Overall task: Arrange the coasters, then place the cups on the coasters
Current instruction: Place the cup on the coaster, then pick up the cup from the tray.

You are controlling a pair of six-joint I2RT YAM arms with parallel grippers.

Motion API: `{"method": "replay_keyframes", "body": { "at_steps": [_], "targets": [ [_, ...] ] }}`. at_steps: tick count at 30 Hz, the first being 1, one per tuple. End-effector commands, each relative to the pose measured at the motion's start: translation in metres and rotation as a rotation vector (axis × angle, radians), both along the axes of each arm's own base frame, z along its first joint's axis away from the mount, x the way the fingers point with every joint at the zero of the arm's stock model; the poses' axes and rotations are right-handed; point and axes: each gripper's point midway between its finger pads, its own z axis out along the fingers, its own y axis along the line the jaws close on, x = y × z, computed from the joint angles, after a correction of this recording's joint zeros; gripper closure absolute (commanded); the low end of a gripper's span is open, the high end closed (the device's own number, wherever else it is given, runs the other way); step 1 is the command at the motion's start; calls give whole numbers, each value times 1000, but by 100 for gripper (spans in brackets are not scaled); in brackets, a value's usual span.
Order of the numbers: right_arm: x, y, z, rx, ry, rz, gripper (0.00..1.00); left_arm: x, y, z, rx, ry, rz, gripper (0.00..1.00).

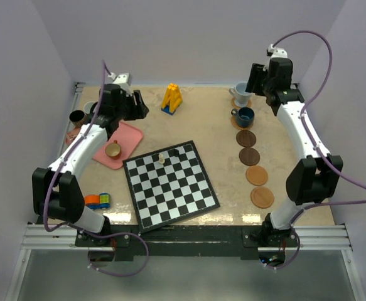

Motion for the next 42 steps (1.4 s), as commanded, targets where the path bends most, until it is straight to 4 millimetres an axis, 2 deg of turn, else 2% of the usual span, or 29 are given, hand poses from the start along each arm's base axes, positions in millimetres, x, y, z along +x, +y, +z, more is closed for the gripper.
{"method": "replay_keyframes", "body": {
  "at_steps": [1, 6, 11, 14, 16, 20, 25, 30, 35, 38, 42],
  "targets": [
    [-4, 14, 63, 70, -232, 59, 36, -2, 54, 21, -25, -1, 163, 38],
    [-17, 18, 87, 93, -321, 85, 36, -9, 122, 25, 17, 18, 331, 39],
    [-28, 21, 98, 113, -362, 104, 37, -23, 191, 18, 81, 76, 495, 38],
    [-32, 24, 106, 133, -388, 116, 37, -27, 224, 15, 108, 96, 581, 39],
    [-32, 27, 111, 143, -401, 126, 37, -24, 237, 15, 115, 97, 614, 39],
    [-27, 33, 110, 149, -391, 162, 37, -9, 254, 16, 114, 98, 644, 42],
    [-17, 38, 105, 133, -376, 194, 38, 27, 258, 19, 129, 67, 590, 46],
    [-9, 42, 101, 135, -367, 211, 40, 63, 265, 2, 168, 115, 521, 51],
    [-8, 42, 94, 131, -348, 211, 41, 95, 274, -9, 218, 135, 465, 51],
    [-5, 42, 86, 124, -321, 213, 41, 110, 274, -20, 228, 140, 434, 51],
    [0, 42, 83, 123, -300, 213, 41, 119, 279, -34, 285, 161, 415, 51]
  ]
}}
